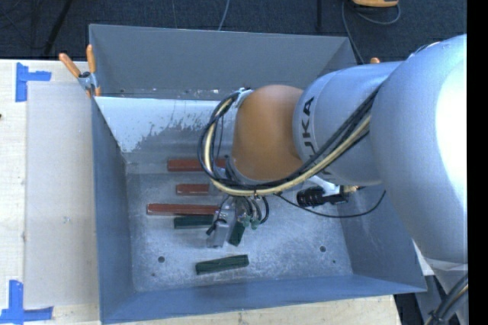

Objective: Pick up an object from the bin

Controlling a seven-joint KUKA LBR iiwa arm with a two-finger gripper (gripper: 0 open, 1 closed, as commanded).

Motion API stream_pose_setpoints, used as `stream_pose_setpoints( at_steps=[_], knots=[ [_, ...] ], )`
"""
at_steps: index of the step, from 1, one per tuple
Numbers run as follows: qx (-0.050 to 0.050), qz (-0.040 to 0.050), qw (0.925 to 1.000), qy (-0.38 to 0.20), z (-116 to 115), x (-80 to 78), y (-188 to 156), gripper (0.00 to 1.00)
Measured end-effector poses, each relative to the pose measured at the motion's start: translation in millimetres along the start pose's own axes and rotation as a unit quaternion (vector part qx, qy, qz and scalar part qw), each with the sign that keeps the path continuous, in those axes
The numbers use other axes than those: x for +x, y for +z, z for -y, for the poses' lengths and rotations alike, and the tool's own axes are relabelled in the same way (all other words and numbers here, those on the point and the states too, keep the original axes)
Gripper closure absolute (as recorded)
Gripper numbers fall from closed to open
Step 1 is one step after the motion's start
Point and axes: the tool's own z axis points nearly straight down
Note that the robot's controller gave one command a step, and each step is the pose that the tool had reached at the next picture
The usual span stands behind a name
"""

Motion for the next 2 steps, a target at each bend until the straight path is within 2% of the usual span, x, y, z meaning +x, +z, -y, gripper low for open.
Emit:
stream_pose_setpoints(
  at_steps=[1,2],
  knots=[
    [0.0,-0.0012,0.9993,0.038,-6.9,13.5,31.2,0.0],
    [0.0,0.0003,0.9984,0.057,-32.9,25.4,30.0,0.0]
  ],
)
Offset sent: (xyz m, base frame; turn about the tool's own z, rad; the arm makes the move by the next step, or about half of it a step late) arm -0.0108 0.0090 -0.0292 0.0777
